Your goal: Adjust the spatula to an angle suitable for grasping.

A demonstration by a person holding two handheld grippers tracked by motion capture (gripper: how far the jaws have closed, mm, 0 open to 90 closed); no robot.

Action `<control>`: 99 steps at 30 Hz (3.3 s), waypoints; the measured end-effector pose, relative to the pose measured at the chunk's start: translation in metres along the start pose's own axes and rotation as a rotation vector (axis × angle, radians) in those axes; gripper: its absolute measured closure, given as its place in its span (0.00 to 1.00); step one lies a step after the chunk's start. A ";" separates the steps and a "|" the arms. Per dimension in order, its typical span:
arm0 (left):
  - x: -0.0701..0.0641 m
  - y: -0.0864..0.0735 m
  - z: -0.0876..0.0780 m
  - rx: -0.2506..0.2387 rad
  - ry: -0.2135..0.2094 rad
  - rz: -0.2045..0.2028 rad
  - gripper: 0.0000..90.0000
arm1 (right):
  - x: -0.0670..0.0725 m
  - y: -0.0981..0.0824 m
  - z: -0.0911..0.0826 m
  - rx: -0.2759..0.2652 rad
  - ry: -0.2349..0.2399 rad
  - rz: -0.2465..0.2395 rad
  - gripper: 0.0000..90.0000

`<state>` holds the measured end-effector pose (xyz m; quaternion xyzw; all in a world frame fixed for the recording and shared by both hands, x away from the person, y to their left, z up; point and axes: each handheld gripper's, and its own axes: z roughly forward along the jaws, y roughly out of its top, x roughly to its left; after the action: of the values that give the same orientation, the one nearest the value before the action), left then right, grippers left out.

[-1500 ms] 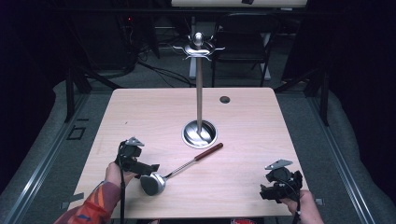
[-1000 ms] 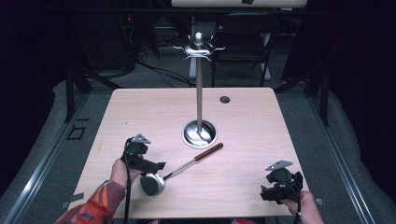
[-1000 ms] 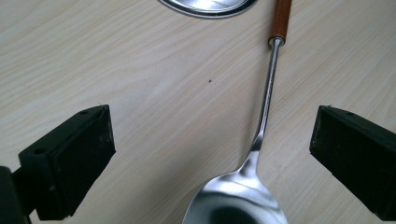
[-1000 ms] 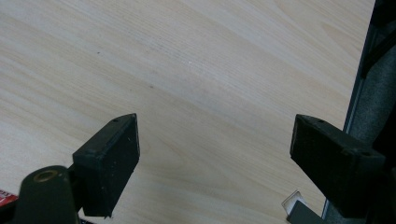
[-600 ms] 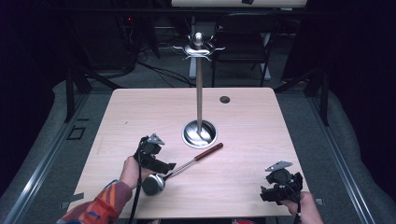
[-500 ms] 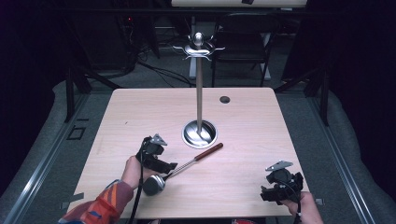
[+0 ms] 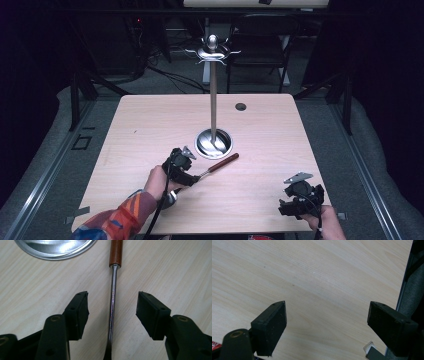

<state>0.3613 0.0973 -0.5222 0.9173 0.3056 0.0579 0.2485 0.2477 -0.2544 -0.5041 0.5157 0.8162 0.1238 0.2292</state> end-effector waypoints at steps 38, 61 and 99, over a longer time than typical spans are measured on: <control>-0.002 0.006 0.031 0.166 0.003 0.100 0.91 | 0.000 -0.001 0.000 0.004 0.012 -0.003 0.17; 0.006 -0.004 0.025 0.215 -0.050 0.105 0.93 | 0.000 -0.002 -0.001 0.002 0.021 -0.008 0.17; -0.002 0.018 0.037 0.228 -0.018 0.106 0.90 | 0.000 -0.001 0.000 0.009 0.016 -0.013 0.17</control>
<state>0.3785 0.0681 -0.5459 0.9550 0.2590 0.0275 0.1420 0.2465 -0.2549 -0.5046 0.5103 0.8220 0.1228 0.2210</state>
